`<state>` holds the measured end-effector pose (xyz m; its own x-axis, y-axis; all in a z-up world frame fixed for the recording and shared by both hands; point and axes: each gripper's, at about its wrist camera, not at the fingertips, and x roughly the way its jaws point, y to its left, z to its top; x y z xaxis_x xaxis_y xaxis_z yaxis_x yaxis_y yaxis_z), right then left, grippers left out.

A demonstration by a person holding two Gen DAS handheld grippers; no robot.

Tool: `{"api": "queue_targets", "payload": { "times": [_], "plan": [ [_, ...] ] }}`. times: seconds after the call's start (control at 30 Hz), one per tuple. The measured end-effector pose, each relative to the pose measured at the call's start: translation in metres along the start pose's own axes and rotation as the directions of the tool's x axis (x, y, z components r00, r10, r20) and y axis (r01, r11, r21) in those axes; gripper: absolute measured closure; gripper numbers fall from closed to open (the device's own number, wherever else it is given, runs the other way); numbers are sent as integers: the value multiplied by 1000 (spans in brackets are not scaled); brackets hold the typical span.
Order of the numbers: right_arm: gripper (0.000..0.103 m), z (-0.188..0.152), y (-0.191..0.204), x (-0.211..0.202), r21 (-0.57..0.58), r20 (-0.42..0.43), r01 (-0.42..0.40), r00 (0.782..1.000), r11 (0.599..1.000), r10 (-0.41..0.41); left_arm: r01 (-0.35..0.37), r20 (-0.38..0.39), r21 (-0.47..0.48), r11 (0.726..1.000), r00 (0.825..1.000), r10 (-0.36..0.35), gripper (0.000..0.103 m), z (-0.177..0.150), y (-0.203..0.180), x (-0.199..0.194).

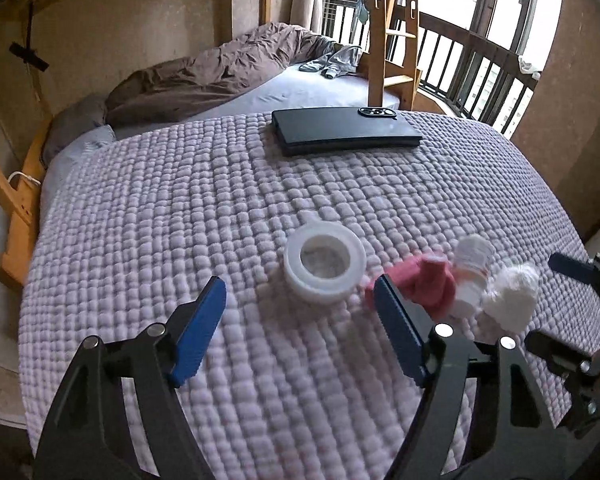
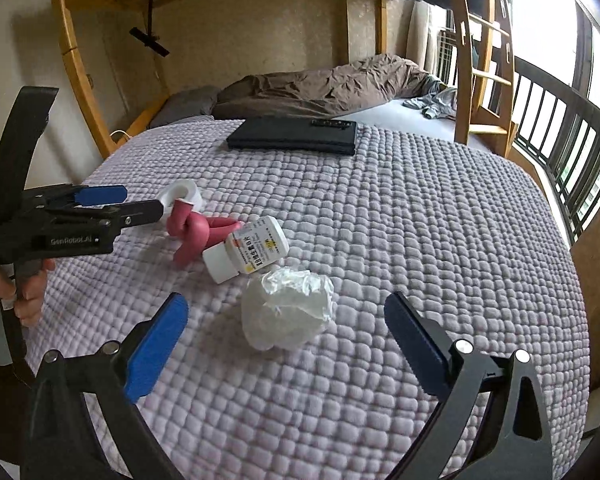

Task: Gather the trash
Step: 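Move both tools back over the blanket toward the white plastic bag and tape roll, then grasp the crumpled white plastic bag with the right tool while the left tool grasps the white tape roll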

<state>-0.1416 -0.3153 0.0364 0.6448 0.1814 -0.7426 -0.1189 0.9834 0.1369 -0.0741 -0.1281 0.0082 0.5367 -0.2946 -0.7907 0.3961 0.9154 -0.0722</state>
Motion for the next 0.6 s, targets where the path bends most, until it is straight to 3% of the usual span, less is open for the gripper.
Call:
{"api": "queue_targets", "payload": {
  "times": [0.23,0.6],
  "plan": [
    [13,3,-2,18,22,-30,-1,1000,1000,2,22,-9,44,999,1000,-22,25,11,-6,16],
    [22,6,2,37,8,-60,5,998,1000,-5,48,-18,37,998,999,-48,25,12,-1,27]
  ]
}}
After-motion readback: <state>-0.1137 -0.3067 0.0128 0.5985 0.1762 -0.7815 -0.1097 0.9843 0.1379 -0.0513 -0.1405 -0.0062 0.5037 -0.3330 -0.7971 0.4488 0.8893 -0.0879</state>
